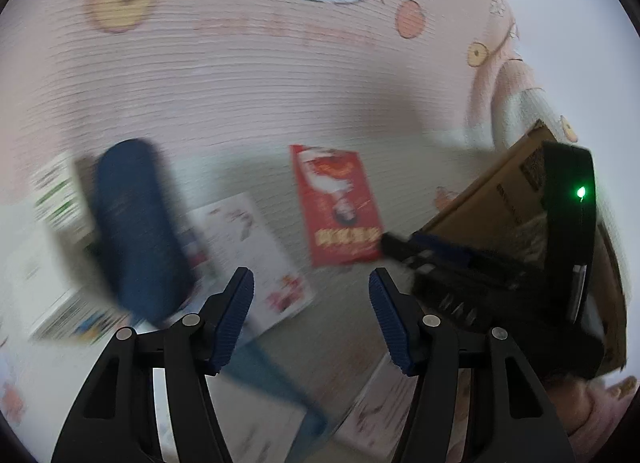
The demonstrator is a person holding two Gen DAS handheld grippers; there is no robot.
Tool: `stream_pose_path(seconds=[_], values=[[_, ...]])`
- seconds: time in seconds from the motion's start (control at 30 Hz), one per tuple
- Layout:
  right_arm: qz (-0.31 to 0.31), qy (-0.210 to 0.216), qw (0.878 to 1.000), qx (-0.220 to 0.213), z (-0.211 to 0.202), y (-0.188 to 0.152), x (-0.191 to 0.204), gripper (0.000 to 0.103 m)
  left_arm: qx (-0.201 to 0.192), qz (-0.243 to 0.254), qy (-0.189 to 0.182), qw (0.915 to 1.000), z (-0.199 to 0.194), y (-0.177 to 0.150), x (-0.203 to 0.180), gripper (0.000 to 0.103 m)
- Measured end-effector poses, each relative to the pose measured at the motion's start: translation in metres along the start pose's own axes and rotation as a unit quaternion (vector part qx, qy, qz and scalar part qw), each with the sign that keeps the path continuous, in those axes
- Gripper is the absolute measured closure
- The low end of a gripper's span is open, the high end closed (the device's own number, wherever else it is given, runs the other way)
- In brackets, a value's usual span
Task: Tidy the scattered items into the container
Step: 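Move the right gripper over the red photo envelope on the mat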
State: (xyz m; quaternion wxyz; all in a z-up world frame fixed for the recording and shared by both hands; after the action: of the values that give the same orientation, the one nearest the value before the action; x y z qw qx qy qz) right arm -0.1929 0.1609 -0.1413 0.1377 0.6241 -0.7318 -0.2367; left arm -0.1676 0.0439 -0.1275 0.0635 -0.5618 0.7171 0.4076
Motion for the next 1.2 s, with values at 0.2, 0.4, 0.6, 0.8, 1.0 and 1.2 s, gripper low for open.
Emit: stream_pose_path(seconds=[0.2,0.4,0.6,0.8,1.0,1.2], values=[[0.013,-0.015,1.0,-0.011,0.02,0.007,0.004,0.056,0.016,-0.056,-0.013,0.9982,0.039,0.013,0.025,0.06],[0.023,-0.028,0.999,-0.011,0.043,0.004,0.007,0.053,0.021,-0.08,-0.048,0.9954,0.05,0.004,0.041,0.06],[0.057,-0.035,0.998,-0.023,0.051,0.005,0.009,0.049,0.023,-0.08,-0.06,0.9947,0.065,0.016,0.043,0.063],[0.045,-0.105,0.991,-0.065,0.047,0.003,0.015,0.052,0.05,-0.073,-0.081,0.9928,0.085,0.024,0.044,0.063],[0.05,-0.09,0.993,-0.058,0.054,0.007,0.018,0.05,0.037,-0.096,-0.104,0.9892,0.087,0.03,0.05,0.064],[0.01,-0.007,0.999,-0.044,0.053,0.003,0.032,0.048,0.032,-0.102,-0.092,0.9901,0.081,0.022,0.054,0.07]])
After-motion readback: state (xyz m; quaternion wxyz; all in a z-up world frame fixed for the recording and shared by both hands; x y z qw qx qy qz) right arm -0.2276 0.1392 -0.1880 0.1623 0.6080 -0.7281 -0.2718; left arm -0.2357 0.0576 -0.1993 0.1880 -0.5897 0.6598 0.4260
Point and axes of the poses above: each gripper's, at about its wrist camera, not at the fingertips, and z roughly the way its jaws point, x to its left, y to its top, the point moved 6 cm from there along z, roughly the way its jaws point, and after that the axes turned 15 degrees about -y, right-handed, at the moved point
